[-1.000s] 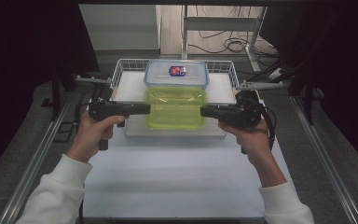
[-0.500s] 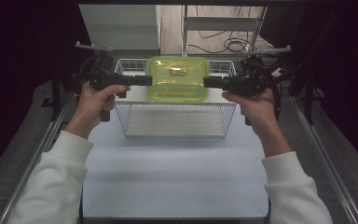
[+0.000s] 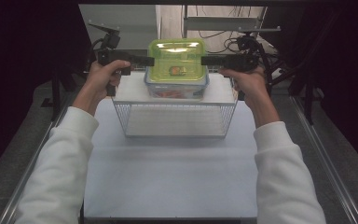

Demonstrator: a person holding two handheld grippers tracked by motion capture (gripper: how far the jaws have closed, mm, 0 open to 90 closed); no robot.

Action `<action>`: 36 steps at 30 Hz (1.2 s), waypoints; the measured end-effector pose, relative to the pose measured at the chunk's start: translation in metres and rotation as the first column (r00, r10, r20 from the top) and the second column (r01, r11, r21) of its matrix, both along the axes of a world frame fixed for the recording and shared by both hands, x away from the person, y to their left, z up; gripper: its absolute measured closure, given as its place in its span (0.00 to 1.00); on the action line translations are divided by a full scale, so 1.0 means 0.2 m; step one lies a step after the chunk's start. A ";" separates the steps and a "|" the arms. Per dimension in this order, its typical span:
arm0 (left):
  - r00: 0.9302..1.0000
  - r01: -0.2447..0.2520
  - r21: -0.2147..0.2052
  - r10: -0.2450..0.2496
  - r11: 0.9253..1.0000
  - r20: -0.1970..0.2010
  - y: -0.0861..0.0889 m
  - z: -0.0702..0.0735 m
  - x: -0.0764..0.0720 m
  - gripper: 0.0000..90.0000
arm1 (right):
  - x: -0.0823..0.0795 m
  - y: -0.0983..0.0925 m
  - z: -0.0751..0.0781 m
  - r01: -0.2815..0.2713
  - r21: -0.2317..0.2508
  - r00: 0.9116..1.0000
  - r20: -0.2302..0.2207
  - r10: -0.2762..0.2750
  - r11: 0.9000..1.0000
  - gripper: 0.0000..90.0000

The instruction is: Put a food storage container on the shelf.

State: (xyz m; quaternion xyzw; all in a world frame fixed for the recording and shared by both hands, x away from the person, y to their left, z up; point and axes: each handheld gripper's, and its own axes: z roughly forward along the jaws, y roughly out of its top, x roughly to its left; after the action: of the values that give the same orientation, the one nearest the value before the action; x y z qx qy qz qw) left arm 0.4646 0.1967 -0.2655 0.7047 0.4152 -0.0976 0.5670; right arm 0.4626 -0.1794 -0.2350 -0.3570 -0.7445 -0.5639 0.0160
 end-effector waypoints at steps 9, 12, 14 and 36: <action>0.993 -0.065 -0.036 0.061 0.997 -0.098 0.01 -0.02 0.07 0.90 | 0.16 0.01 -0.10 0.031 0.046 0.993 -0.117 -0.025 0.998 0.89; 0.987 -0.095 -0.058 0.087 0.994 -0.132 0.01 -0.02 0.10 0.90 | 0.19 0.01 -0.11 0.065 0.057 0.984 -0.170 -0.055 0.996 0.87; 0.982 -0.103 -0.093 0.087 0.990 -0.166 0.02 -0.04 0.13 0.90 | 0.20 0.03 -0.10 0.083 0.044 0.979 -0.193 -0.073 0.996 0.85; 0.980 -0.144 -0.158 0.119 0.977 -0.159 0.01 -0.12 0.21 0.48 | 0.25 0.06 -0.16 0.136 0.036 0.957 -0.262 -0.122 0.990 0.49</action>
State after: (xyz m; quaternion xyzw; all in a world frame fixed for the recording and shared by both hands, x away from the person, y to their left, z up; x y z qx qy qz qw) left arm 0.5063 0.1992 -0.2904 0.6159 0.4924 -0.1470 0.5971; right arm 0.5135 -0.1684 -0.2661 -0.4750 -0.6958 -0.5318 0.0861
